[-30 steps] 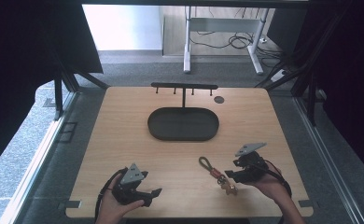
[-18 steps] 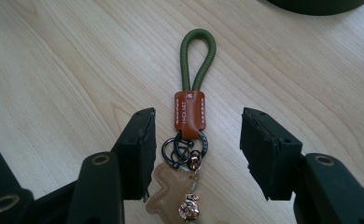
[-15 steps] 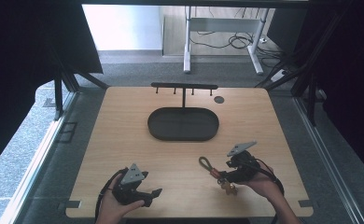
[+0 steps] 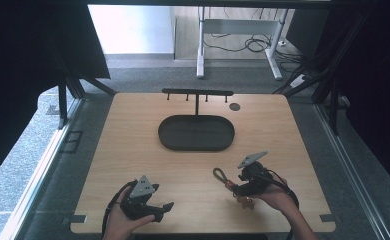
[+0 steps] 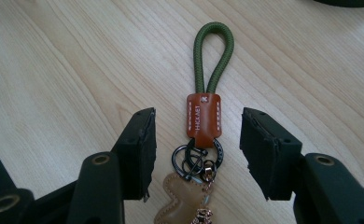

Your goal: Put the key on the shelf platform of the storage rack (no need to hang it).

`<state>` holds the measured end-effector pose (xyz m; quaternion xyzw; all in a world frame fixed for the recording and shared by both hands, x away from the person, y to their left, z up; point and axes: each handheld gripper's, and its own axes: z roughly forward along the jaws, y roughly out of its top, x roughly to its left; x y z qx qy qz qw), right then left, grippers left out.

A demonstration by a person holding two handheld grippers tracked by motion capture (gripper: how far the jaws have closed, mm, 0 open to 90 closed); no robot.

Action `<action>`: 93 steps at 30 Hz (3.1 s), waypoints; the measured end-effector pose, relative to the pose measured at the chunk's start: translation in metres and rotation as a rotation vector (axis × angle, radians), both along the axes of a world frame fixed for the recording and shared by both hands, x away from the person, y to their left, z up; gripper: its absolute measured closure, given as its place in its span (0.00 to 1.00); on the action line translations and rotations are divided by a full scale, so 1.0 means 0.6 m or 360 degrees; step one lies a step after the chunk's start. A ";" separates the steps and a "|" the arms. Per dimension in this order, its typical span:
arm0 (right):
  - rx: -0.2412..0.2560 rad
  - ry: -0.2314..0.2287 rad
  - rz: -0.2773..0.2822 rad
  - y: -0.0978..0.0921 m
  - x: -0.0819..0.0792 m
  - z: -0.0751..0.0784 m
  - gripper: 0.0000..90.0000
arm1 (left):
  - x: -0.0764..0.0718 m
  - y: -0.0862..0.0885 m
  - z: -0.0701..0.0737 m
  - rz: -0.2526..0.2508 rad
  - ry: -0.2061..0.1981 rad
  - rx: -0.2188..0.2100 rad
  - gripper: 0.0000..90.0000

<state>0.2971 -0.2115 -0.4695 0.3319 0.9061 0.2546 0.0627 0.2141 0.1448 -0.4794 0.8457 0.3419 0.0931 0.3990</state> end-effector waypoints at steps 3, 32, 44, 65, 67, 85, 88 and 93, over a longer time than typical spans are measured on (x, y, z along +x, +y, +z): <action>-0.0014 0.0011 0.0010 0.004 0.004 -0.006 0.51 | 0.001 0.000 -0.002 -0.0001 0.0005 0.0005 0.25; -0.0230 0.0137 0.0000 0.038 0.036 -0.059 0.64 | 0.001 -0.003 -0.004 -0.0013 0.0009 0.0009 0.25; -0.0276 0.0130 -0.0011 0.042 0.038 -0.057 0.73 | 0.001 -0.004 -0.004 -0.0015 0.0008 0.0010 0.25; -0.0216 0.0053 0.0012 0.024 0.027 0.010 0.74 | 0.000 -0.008 -0.004 -0.0020 0.0012 0.0014 0.24; -0.0209 0.0040 0.0015 0.024 0.026 0.016 0.74 | 0.000 -0.007 -0.004 -0.0021 0.0012 0.0016 0.25; -0.0191 -0.0044 0.0035 0.020 0.021 0.068 0.74 | 0.001 -0.006 -0.003 -0.0025 0.0007 0.0022 0.24; -0.0187 -0.0058 0.0037 0.020 0.022 0.076 0.74 | 0.000 -0.006 -0.003 -0.0023 0.0008 0.0016 0.25; -0.0173 -0.0082 0.0050 0.023 0.023 0.087 0.74 | 0.000 -0.005 -0.003 -0.0020 0.0005 0.0015 0.25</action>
